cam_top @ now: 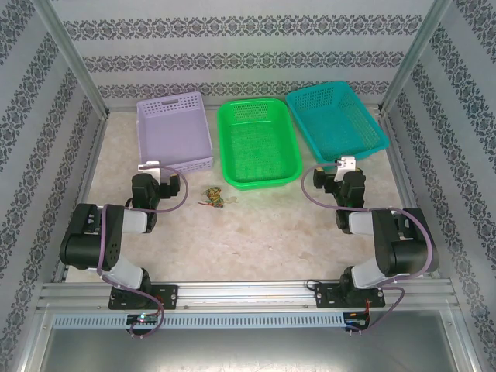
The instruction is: Untangle the cables
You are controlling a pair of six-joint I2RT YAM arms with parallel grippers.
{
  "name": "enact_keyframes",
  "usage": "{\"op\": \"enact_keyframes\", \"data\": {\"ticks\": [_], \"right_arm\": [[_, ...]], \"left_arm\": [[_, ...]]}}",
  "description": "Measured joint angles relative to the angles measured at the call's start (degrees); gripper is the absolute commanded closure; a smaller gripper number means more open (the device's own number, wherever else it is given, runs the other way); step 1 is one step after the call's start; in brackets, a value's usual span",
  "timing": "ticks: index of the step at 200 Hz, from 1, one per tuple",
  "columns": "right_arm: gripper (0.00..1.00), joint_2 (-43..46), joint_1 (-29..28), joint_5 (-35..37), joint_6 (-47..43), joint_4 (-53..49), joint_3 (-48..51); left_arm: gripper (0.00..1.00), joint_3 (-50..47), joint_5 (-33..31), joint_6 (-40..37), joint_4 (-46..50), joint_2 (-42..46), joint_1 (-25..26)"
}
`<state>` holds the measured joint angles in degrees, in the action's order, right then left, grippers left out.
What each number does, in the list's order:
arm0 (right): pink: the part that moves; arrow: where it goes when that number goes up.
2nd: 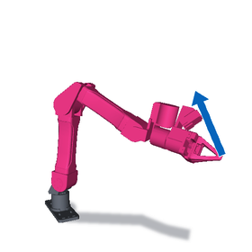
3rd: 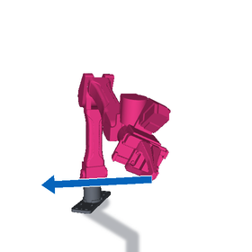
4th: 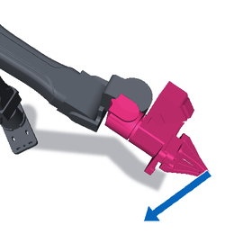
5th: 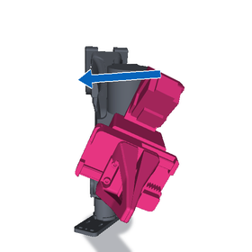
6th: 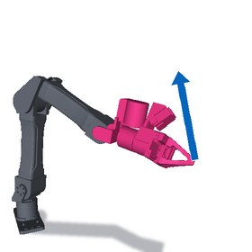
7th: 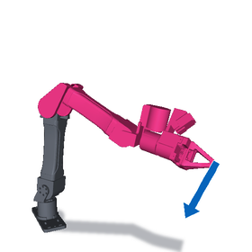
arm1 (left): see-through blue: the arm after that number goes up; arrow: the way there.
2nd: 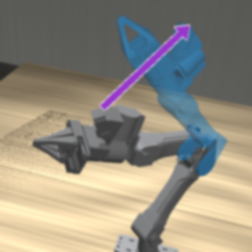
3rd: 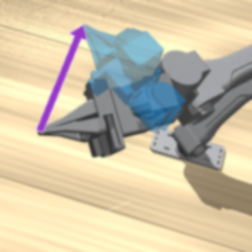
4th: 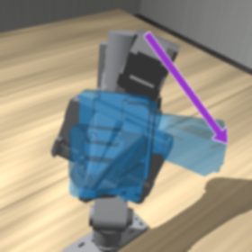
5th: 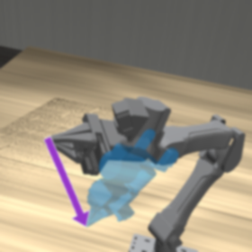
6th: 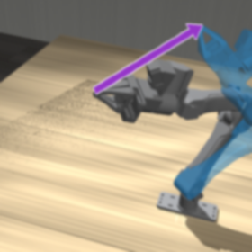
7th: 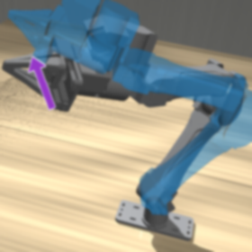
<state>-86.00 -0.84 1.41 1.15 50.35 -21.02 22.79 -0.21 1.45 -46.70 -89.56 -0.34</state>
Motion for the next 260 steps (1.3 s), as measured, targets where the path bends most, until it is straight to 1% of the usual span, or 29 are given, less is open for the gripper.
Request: {"op": "enact_keyframes", "data": {"ticks": [203, 216, 229, 243, 260], "right_arm": [[0.02, 0.0, 0.0, -0.4, 0.0, 0.0, 0.0], [0.02, 0.2, 0.0, 0.3, 0.2, -0.2, 0.0], [0.02, 2.7, -0.7, 3.4, 0.4, -3.2, 0.0], [0.02, 9.0, -2.7, 8.4, 0.5, -7.5, 0.0], [0.02, 19.5, -5.6, 13.5, 2.0, -11.1, 0.1]], "left_arm": [[0.0, -0.2, -0.1, 0.0, 0.0, 0.5, 0.2], [0.0, -1.2, -2.9, 0.0, 2.6, 4.7, 1.2], [0.0, -1.2, -5.9, 1.5, 10.3, 13.6, 2.6], [0.0, -1.0, -9.2, 3.7, 16.7, 25.2, 3.8], [0.0, -1.0, -13.0, 7.4, 23.9, 38.8, 5.8]]}}
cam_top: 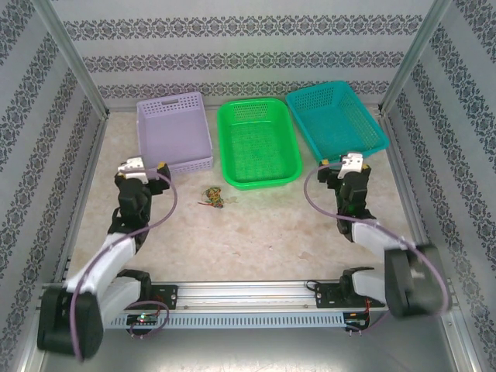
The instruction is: Untangle the cables
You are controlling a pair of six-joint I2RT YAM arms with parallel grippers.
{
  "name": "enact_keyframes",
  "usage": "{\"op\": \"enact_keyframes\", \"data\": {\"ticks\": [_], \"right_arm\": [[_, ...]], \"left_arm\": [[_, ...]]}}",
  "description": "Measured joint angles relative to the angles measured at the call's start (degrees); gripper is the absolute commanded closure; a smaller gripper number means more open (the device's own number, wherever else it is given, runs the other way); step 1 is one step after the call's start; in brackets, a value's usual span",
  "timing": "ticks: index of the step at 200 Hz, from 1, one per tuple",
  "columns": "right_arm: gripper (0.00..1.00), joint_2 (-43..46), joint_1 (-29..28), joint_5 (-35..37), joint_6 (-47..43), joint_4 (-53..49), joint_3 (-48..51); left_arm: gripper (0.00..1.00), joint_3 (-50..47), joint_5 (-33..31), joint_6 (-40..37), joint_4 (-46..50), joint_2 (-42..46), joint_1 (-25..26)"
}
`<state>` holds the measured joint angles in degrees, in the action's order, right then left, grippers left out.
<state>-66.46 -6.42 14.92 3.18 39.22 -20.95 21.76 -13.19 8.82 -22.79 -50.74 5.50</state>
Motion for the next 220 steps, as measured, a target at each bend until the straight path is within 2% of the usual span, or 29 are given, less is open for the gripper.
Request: {"op": "enact_keyframes", "data": {"ticks": [18, 33, 50, 71, 91, 109, 123, 146, 157, 176, 197, 220], "right_arm": [[0.02, 9.8, -2.9, 4.0, 1.6, -3.5, -0.1], [0.02, 17.2, -6.7, 8.2, 2.1, -8.4, -0.7], [0.02, 22.6, -10.9, 11.9, 3.5, -17.3, -4.5], [0.02, 23.4, -12.9, 12.7, 10.9, -34.7, -18.1], [0.02, 22.0, -11.8, 6.8, 20.9, -45.0, -29.6], [0.27, 22.8, -8.5, -3.1, 26.8, -49.6, -30.1], [0.33, 21.2, -7.8, -9.2, 30.4, -55.8, -30.1], [0.29, 15.8, -14.9, -15.6, 31.9, -65.2, -30.3], [0.28, 13.3, -19.5, -18.1, 32.6, -68.4, -29.9], [0.26, 10.3, -26.1, -21.5, 33.5, -71.8, -28.9], [0.24, 6.7, -29.2, -24.0, 34.4, -73.6, -28.6], [0.23, 3.5, -30.0, -25.5, 34.5, -73.8, -28.6]], "left_arm": [[0.0, 0.7, -2.4, 2.6, 9.0, 10.0, 1.3], [0.0, 2.5, -3.1, 3.7, 15.8, 13.5, 1.9], [0.0, 6.1, -3.4, 4.5, 23.0, 13.4, 2.7], [0.01, 17.4, -2.6, 10.6, 35.3, 7.6, 3.2], [0.0, 31.5, 3.5, 19.2, 44.4, -1.4, 3.2], [0.15, 35.0, 12.2, 24.7, 46.3, -7.5, 3.3], [0.21, 34.0, 17.8, 27.5, 48.7, -11.5, 4.0], [0.18, 30.9, 23.2, 29.2, 53.9, -19.2, 8.9], [0.14, 31.0, 24.4, 29.4, 56.4, -21.4, 12.2], [0.13, 33.8, 25.3, 30.1, 59.6, -25.0, 16.2], [0.16, 38.7, 25.0, 33.9, 61.7, -30.0, 16.9], [0.19, 40.7, 24.6, 40.0, 63.0, -33.3, 17.0]]}}
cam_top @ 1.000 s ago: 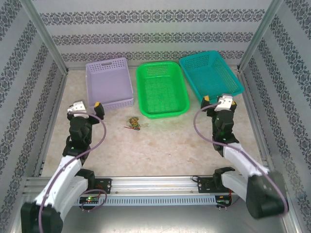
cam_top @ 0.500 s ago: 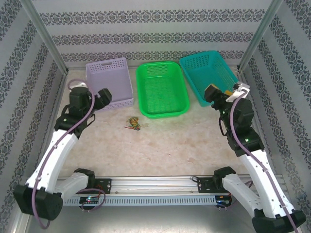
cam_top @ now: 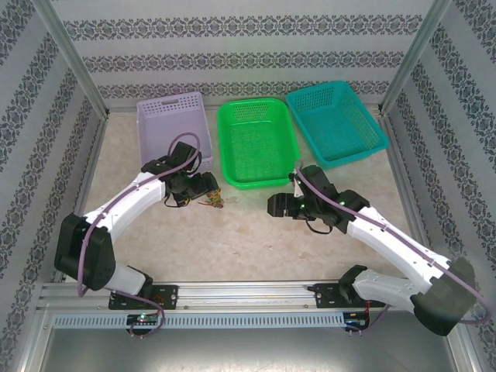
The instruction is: Untangle the cables
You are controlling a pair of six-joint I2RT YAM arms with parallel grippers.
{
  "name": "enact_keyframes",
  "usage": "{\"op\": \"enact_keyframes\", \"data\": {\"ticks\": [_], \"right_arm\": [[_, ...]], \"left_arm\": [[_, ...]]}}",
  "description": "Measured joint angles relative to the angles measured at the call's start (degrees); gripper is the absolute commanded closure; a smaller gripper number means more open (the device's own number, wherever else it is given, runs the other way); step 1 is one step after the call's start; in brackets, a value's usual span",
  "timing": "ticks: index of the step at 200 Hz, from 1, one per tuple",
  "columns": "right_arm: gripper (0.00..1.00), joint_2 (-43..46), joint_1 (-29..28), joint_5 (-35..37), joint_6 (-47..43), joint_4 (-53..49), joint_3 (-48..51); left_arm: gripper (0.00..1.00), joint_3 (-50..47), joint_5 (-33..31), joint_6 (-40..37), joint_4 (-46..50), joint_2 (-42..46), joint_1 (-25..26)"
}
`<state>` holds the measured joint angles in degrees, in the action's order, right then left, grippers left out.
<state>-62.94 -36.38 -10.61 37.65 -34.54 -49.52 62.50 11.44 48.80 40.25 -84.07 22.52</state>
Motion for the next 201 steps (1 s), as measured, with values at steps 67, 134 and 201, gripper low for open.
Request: {"op": "enact_keyframes", "data": {"ticks": [67, 134, 201], "right_arm": [[0.22, -1.1, -0.2, -0.9, 0.0, 0.1, 0.0], [0.23, -3.0, -0.1, -2.8, 0.0, 0.5, 0.0], [0.3, -11.1, 0.7, -10.1, 2.0, 2.3, -2.5]], "left_arm": [[0.3, 9.0, -4.5, 3.1, 5.0, -13.1, 3.8], [0.83, 4.9, -9.9, 3.2, 4.0, -14.7, 7.5], [1.0, -7.1, -3.7, -0.2, -5.0, -2.9, 7.9]]}}
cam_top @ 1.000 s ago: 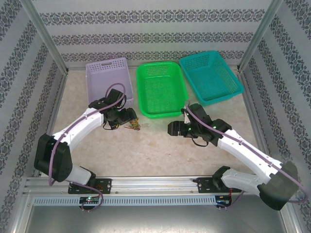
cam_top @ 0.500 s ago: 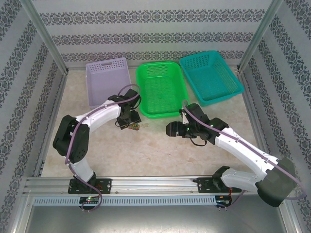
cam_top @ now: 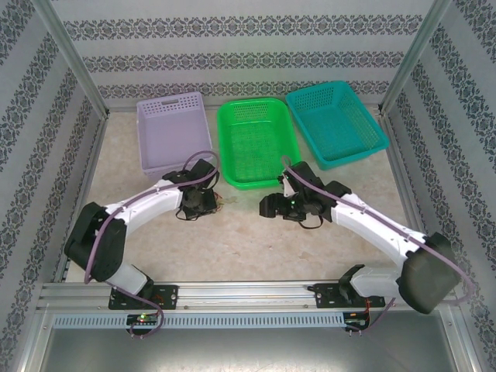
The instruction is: Untangle the cables
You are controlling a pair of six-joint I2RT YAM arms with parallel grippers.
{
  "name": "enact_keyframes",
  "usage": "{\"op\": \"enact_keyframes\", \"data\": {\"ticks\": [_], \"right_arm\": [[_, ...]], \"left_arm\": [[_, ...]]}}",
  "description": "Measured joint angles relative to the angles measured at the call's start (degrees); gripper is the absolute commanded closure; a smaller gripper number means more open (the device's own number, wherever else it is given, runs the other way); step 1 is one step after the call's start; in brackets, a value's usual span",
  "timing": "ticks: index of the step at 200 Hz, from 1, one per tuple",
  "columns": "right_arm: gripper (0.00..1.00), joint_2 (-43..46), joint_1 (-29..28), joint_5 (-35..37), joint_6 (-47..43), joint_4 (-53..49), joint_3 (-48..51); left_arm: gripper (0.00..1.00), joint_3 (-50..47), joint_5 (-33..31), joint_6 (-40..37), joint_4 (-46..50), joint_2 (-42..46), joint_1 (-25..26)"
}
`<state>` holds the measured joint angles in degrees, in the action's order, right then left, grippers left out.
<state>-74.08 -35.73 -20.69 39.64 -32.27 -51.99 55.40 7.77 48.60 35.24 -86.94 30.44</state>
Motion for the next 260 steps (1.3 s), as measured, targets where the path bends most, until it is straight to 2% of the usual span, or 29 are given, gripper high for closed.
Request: {"op": "enact_keyframes", "data": {"ticks": [38, 50, 103, 123, 154, 176, 184, 199, 209, 228, 252, 260], "right_arm": [[0.3, -6.5, 0.0, -6.7, 6.2, 8.9, -0.5], [0.33, -8.7, 0.0, -8.4, 8.9, 13.4, 0.0], [0.47, -17.4, -0.9, -10.7, 14.0, 20.5, 0.2], [0.6, -18.5, -2.0, -10.7, 15.3, 22.2, 0.2], [1.0, -19.6, -2.0, -10.6, 17.8, 24.7, 0.2], [1.0, -18.4, -1.6, -9.2, 17.2, 24.3, 0.7], [1.0, -17.1, -1.1, -8.6, 17.0, 24.2, 1.8], [1.0, -13.2, 0.7, -8.5, 16.5, 24.2, 5.4], [1.0, -10.9, 2.4, -8.7, 16.0, 24.2, 7.7], [1.0, -9.1, 5.1, -10.3, 13.9, 23.8, 10.0], [1.0, -9.0, 5.6, -12.3, 10.9, 22.3, 10.3], [0.89, -8.8, 5.6, -12.6, 10.3, 21.7, 10.3]], "left_arm": [[1.0, -4.9, 10.8, -0.2, -9.8, 2.4, 1.4], [1.0, -5.8, 13.0, 0.1, -11.9, 2.4, 2.0], [1.0, -6.4, 17.6, 1.2, -15.2, 2.6, 4.5], [1.0, -6.4, 18.1, 1.2, -15.2, 2.4, 5.6], [1.0, -6.1, 18.1, 1.2, -15.1, 2.2, 6.4], [1.0, -5.4, 16.9, 1.1, -14.4, 2.7, 6.5], [0.87, -5.2, 16.2, 1.1, -13.8, 3.3, 6.6], [0.52, -4.3, 14.8, 1.1, -11.9, 4.9, 6.7], [0.41, -3.5, 13.9, 1.3, -11.0, 6.2, 6.7], [0.39, -2.6, 12.5, 2.6, -10.4, 9.1, 6.7], [0.45, -2.5, 11.8, 4.7, -10.4, 11.3, 6.7], [0.48, -2.5, 11.6, 5.5, -10.4, 11.2, 6.7]]}}
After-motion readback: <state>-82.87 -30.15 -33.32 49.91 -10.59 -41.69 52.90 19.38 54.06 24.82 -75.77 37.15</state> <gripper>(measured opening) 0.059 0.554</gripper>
